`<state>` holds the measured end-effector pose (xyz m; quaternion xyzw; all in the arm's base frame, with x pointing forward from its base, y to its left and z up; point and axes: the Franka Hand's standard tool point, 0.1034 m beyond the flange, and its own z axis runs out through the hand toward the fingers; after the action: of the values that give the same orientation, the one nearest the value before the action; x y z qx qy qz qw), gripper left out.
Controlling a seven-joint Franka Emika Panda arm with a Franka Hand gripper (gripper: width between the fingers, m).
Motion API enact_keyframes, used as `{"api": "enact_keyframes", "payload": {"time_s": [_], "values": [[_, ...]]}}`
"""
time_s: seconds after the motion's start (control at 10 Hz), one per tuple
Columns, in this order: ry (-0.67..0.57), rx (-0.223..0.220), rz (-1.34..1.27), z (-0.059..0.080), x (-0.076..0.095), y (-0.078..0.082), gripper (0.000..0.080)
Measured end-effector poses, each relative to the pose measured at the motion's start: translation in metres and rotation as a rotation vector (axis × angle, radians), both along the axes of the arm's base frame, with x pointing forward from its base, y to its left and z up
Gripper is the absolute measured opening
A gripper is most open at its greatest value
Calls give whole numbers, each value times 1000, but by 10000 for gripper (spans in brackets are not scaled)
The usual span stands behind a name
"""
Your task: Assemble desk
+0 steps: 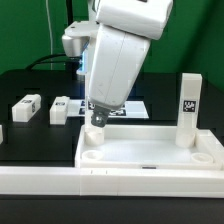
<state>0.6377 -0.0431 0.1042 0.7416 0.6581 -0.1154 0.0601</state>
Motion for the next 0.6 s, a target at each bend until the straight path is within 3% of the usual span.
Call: {"api": "enact_keyframes", "payload": {"time_s": [0.3, 0.6], "values": [[-31, -12, -142, -1, -1, -2, 649], [-48, -79, -479, -5, -18, -32, 649]]}}
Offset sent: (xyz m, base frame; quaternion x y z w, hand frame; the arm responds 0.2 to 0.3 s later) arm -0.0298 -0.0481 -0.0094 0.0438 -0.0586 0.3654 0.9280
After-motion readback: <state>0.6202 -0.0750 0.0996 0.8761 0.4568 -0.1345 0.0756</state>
